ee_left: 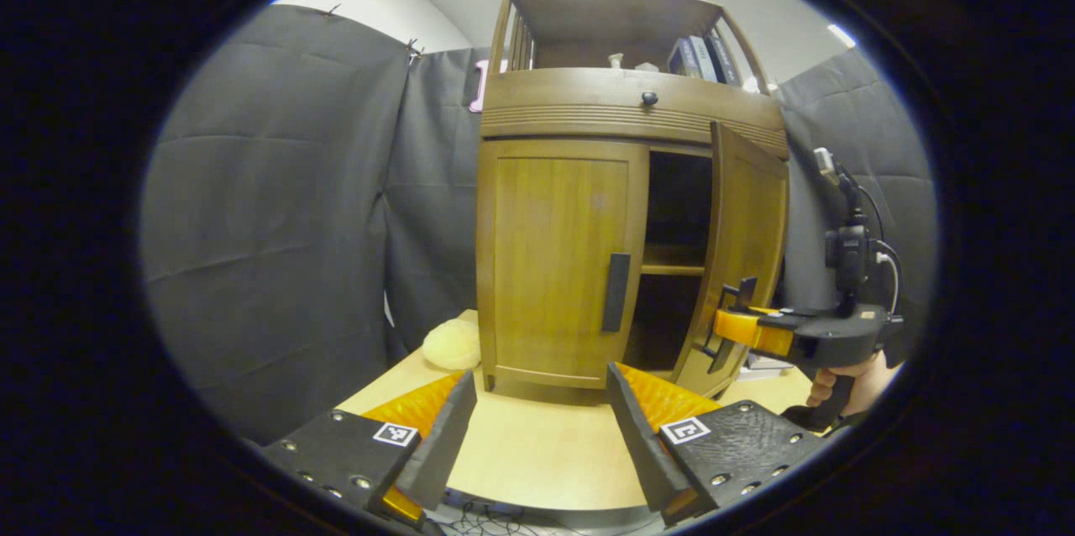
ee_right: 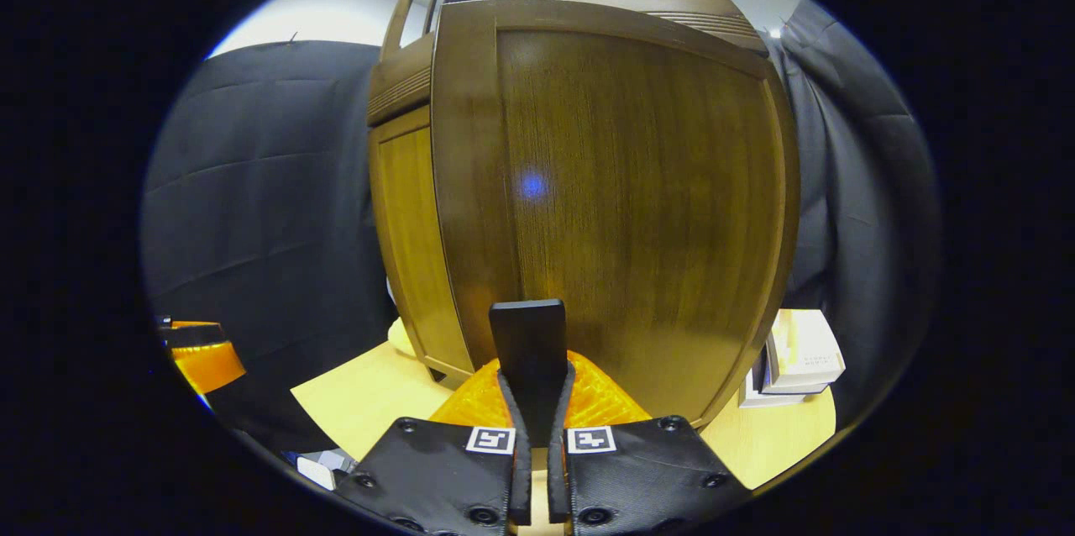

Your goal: Open the right door of the double-door shoe cabinet with the right hand, and open the left door with the left hand.

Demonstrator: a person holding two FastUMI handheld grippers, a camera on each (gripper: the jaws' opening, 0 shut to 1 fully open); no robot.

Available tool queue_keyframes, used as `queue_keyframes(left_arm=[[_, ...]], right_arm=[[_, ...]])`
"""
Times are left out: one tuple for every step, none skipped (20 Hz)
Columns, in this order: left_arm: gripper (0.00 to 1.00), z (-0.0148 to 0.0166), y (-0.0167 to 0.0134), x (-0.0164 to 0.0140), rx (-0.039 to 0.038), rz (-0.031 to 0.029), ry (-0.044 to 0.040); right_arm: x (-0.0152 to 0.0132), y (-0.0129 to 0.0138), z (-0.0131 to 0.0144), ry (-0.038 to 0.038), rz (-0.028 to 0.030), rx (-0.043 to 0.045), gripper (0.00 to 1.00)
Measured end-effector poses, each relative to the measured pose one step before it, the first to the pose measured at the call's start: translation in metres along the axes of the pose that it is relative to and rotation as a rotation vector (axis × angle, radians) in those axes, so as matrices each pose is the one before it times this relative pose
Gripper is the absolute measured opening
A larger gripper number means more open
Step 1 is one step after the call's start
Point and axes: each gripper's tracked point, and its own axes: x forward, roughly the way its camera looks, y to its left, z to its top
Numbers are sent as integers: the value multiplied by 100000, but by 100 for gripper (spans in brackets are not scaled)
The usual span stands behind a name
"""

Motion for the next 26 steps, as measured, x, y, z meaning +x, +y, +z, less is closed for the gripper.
queue_keyframes(left_arm=[[87,193,-102,77,-602,252,-549],[87,330,-256,418,-541,516,-522],[87,199,-138,379,-614,587,-548],[87,172,-89,89,-389,898,-456],[87,86,28,153,-198,949,-112],[91,173,154,-86,25,1025,-284],[91,95,184,-14,71,943,-472],[91,-57,18,-109,140,814,-641],[91,-107,146,8,284,700,-437],[91,-38,-124,-241,621,487,-24],[91,-49,26,-216,701,207,249],[91,-172,-41,-321,538,-31,469],[91,-36,51,-3,320,-312,671],[91,-235,-116,-29,101,-588,468],[91,25,-135,17,83,-638,312],[91,-240,-296,-368,67,-437,221],[91,-163,-103,-137,97,-294,365],[91,-25,-40,-20,54,-19,292],[91,43,-94,-69,-206,-158,-363],[91,166,-214,69,-422,-506,-758],[91,-37,-294,119,-287,-715,-637],[91,7,-192,121,-390,-626,2],[91,-2,-296,-102,-608,-823,59],[92,158,-298,2,-489,-799,-399],[91,-1,-238,20,104,-560,-291],[91,-12,-55,39,539,-337,29]], right_arm=[[-465,-192,-313,-28,1456,-195,9],[-582,-242,-156,51,1197,-424,9],[-553,-167,-143,-44,1041,-480,9],[-682,-238,-31,-152,883,-145,9],[-643,-216,-224,-172,763,181,9],[-705,-351,-103,-314,610,173,9],[-648,-357,-198,-394,499,-48,9],[-680,-311,-139,-589,290,-222,6],[-723,-345,-134,-499,71,17,9],[-793,-441,-81,-502,-50,436,9],[-744,-486,-107,-588,-282,569,9],[-720,-591,-6,-490,-649,571,9],[-610,-572,-199,-165,-911,413,5],[-684,-618,-36,5,-1072,208,9],[-623,-605,-152,169,-998,174,9],[-654,-617,-54,106,-758,125,5],[-548,-652,-91,4,-439,97,9],[-487,-647,-49,-189,-205,176,5],[-514,-570,-72,-531,131,272,5],[-432,-503,110,-842,462,52,5],[-353,-497,-17,-414,247,142,5],[-333,-565,-38,-96,-174,207,8],[-437,-452,-26,-149,-514,29,8],[-293,-540,85,-223,-674,-155,8],[-311,-595,27,-241,-819,-204,8],[-263,-584,-8,-254,-748,64,8]])
